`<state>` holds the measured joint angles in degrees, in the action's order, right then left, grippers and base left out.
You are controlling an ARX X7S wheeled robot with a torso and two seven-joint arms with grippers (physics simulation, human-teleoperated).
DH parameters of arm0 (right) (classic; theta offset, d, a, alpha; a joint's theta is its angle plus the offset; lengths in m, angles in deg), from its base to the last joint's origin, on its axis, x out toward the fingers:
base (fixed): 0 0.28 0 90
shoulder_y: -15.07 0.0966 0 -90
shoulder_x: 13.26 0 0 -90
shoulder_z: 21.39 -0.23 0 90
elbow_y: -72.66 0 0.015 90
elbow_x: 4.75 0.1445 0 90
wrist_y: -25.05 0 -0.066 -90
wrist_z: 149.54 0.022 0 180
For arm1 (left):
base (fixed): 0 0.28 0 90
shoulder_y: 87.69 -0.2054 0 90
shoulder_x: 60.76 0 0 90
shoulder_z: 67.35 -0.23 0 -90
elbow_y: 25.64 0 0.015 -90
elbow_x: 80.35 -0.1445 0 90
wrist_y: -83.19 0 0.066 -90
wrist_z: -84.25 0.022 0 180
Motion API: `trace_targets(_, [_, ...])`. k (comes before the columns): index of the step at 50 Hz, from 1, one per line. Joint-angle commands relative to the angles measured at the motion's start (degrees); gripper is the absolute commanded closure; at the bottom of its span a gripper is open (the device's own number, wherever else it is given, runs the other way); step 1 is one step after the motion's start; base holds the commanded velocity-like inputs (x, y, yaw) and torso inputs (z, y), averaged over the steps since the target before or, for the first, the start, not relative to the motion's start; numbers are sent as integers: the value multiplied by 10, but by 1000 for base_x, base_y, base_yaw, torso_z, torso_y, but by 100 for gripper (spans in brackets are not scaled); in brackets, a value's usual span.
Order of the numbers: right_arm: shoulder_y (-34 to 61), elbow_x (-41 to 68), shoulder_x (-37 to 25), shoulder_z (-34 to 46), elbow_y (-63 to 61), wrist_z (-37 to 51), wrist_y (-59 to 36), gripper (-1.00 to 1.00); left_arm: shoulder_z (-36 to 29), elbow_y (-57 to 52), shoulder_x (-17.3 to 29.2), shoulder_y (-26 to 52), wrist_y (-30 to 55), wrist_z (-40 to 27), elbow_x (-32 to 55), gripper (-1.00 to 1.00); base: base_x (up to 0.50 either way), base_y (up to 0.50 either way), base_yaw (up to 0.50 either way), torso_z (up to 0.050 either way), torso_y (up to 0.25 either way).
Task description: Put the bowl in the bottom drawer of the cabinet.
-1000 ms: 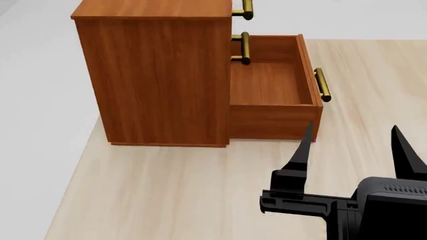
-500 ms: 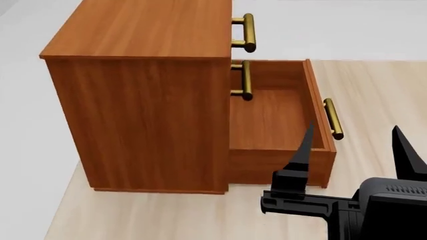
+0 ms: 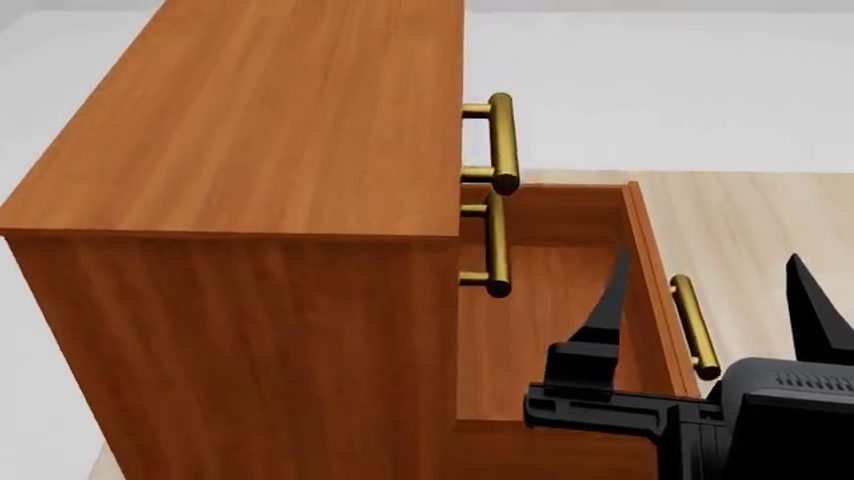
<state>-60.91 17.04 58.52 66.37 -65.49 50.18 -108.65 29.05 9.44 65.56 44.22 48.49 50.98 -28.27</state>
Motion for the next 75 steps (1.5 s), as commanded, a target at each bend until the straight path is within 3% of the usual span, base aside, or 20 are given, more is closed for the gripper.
trace_targets(1, [-2, 4, -2, -1, -2, 4, 1, -100, -4, 1, 3, -2, -9, 1, -2, -100, 418, 0, 0, 0, 0])
trace_targets(23, [-5, 10, -4, -2, -4, 10, 7, -100, -10, 2, 11, -2, -19, -4, -2, -100, 36, 0, 0, 0, -3])
trace_targets(75, [-9, 18, -14, 7, 2, 20, 18, -100, -22, 9, 21, -11, -35, -17, 1, -100, -1, 0, 0, 0, -166])
